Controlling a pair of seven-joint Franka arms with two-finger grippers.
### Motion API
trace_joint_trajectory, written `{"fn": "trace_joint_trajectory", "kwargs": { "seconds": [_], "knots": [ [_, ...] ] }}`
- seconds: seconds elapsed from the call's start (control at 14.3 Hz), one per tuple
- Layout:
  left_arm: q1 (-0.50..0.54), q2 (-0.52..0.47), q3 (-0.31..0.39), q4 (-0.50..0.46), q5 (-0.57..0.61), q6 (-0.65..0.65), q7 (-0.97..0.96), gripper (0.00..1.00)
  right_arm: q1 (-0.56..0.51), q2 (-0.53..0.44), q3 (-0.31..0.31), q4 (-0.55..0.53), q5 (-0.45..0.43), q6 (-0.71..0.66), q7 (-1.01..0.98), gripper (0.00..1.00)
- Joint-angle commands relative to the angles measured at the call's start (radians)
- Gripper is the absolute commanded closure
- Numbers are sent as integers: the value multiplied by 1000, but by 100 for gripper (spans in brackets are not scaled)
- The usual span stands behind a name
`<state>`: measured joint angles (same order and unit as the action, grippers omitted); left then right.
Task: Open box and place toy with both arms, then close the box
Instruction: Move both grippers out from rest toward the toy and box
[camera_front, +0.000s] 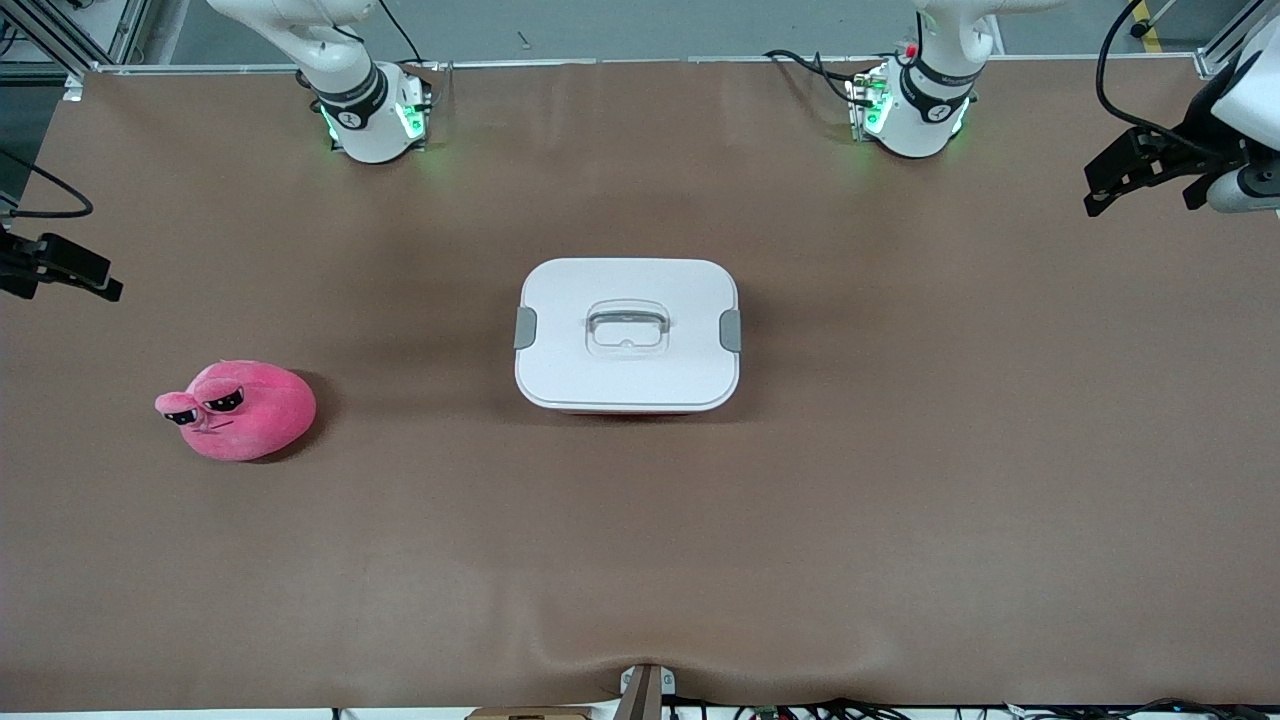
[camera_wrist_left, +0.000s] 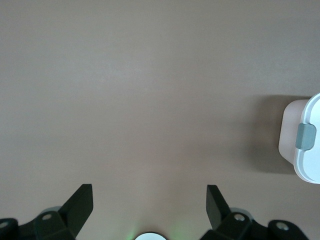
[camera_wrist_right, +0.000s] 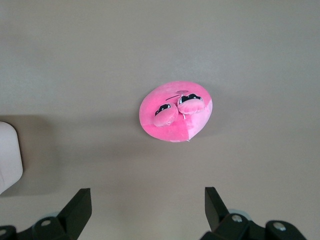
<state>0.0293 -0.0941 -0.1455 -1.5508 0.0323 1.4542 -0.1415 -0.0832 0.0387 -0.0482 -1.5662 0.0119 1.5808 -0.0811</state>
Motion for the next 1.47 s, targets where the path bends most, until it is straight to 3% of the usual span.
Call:
{"fn": "trace_joint_trajectory", "kwargs": {
  "seconds": [0.0, 0.42, 0.84, 1.12, 1.4],
  "knots": [
    [8, 14, 0, 31, -18, -21, 16, 0, 11, -66, -10, -66, -12, 17, 9, 0],
    [11, 37, 0, 38, -21, -23, 20, 0, 11, -62, -10, -67, -13, 25, 4, 0],
    [4, 57, -3, 28, -26, -37, 8, 0, 13, -43, -9, -89, -13, 117, 4, 0],
    [-6, 76, -11, 29, -55, -34, -7, 0, 14, 16, -9, -136, -12, 227, 4, 0],
    [-40, 122, -34, 31, -107, 9, -151, 0, 13, 101, -9, -153, -13, 286, -14, 0]
  ]
}}
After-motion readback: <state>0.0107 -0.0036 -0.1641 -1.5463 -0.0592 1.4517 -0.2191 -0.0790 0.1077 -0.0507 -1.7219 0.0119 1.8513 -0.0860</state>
